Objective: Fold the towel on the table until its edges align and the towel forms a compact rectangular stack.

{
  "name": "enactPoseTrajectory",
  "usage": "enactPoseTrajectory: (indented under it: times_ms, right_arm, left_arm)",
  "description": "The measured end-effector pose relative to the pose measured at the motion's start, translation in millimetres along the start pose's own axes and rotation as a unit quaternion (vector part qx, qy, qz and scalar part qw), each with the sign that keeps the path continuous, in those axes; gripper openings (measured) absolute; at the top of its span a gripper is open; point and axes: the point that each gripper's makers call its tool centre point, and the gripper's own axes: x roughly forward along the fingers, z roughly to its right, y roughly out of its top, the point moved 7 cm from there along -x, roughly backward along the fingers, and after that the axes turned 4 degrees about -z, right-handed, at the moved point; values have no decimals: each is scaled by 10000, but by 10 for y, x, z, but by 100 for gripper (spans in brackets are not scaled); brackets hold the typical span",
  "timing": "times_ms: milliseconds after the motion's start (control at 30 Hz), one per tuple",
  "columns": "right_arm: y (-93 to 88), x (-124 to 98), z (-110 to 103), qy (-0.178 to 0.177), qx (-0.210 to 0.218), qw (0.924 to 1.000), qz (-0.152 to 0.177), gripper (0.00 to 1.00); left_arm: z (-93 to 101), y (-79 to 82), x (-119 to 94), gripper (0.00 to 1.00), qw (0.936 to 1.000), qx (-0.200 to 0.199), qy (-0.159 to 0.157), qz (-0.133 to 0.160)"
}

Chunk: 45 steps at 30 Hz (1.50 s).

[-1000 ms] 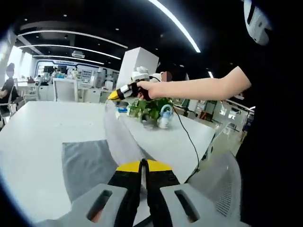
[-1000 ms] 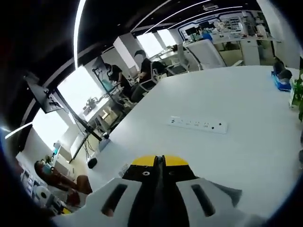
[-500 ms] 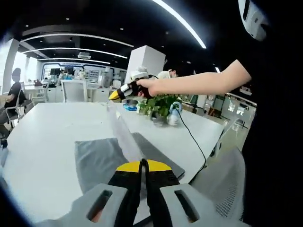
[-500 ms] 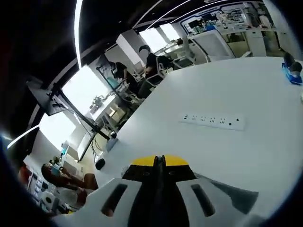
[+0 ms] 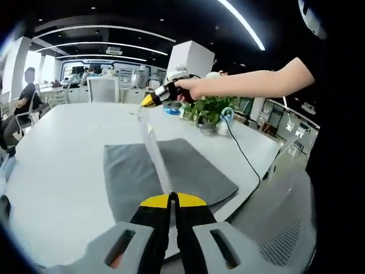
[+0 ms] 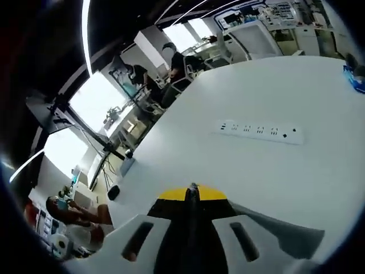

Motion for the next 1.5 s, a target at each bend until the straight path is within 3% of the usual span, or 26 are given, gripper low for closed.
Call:
enactPoseTrajectory:
  times_ms: [100, 333, 700, 767, 867, 900, 933, 1100, 1200, 1267, 1400, 1500]
  right_arm:
    - [-26, 120, -6, -43, 3, 10000, -37, 1]
    - [-104, 458, 23, -190, -69, 9994, -267, 1]
    - [-195, 875, 129, -381, 24, 9973, -632, 1]
    - [-233, 946, 129, -292, 68, 9977, -603, 1]
    - [-280, 1027, 126, -196, 694, 9966, -399, 0]
    - [-247, 1053, 141, -194, 711, 9970, -236, 0]
    - [-254, 1061, 149, -161, 652, 9974, -276, 0]
    - [-431, 1084, 150, -304, -171, 9963, -781, 0]
    - [-547, 1046, 175, -236, -60, 9966, -787, 0]
    - [-611, 1007, 229, -210, 90, 9968, -761, 0]
    - [-732, 903, 350, -303, 89, 9959, -848, 0]
    - [-781, 814, 436, -369, 55, 9954, -878, 0]
  left_arm:
    - [-43, -38, 14, 2, 10000, -19, 4, -62]
    - [-209, -256, 107, 2, 9984, -156, 92, -537]
    - [-439, -493, 224, 2, 9958, -413, 193, -798]
    - [-458, -584, 251, 2, 9950, -407, 200, -895]
    - [-490, -706, 268, 2, 9932, -417, 247, -1058]
    - [-499, -746, 267, 2, 9923, -406, 290, -1130]
    - [-512, -787, 265, 3, 9920, -272, 375, -1177]
    - [-519, -776, 253, 3, 9940, 24, 538, -950]
    - [-575, -812, 249, 17, 9924, 27, 761, -964]
    - [-602, -810, 227, 19, 9925, -164, 782, -922]
    - [-635, -704, 174, 19, 9946, -639, 676, -461]
    - [-677, -584, 149, 26, 9939, -870, 649, -209]
